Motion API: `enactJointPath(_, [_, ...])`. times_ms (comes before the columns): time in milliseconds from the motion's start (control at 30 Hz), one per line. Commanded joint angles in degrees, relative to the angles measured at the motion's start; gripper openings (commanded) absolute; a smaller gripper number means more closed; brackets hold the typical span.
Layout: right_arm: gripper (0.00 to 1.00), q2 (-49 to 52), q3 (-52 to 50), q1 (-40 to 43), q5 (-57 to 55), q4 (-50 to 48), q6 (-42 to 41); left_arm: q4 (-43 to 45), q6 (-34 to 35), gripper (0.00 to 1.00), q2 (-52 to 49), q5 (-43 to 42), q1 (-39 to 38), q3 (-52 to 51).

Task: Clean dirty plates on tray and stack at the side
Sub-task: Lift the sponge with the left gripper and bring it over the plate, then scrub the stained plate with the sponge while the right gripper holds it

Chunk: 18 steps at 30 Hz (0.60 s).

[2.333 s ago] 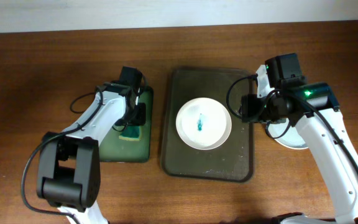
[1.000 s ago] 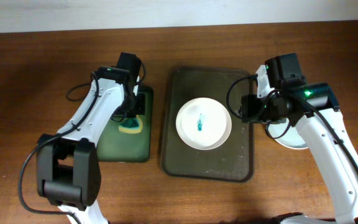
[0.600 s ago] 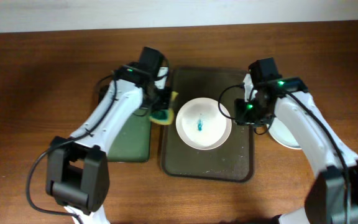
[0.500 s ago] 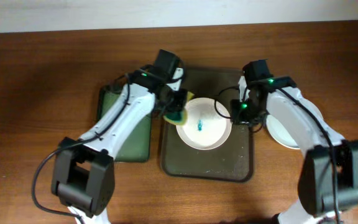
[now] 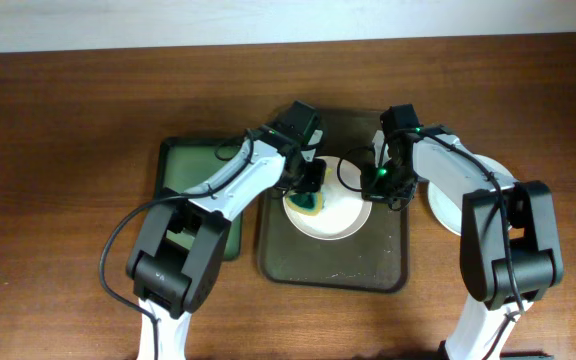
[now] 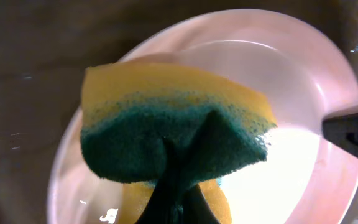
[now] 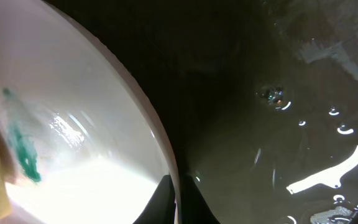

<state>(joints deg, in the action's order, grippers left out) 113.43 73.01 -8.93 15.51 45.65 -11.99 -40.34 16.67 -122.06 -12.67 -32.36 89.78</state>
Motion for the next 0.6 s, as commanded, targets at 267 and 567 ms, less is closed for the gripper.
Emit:
enactJointPath(267, [0.04, 2.1, -0.5, -0.1, -0.7, 0.2, -0.5, 2.8, 8.2, 0.00, -10.3, -6.9, -6.8, 1.1])
enactJointPath(567, [0.04, 2.1, -0.5, -0.1, -0.7, 0.3, -0.5, -15.8, 6.8, 0.00, -10.1, 23.9, -2.9, 15.1])
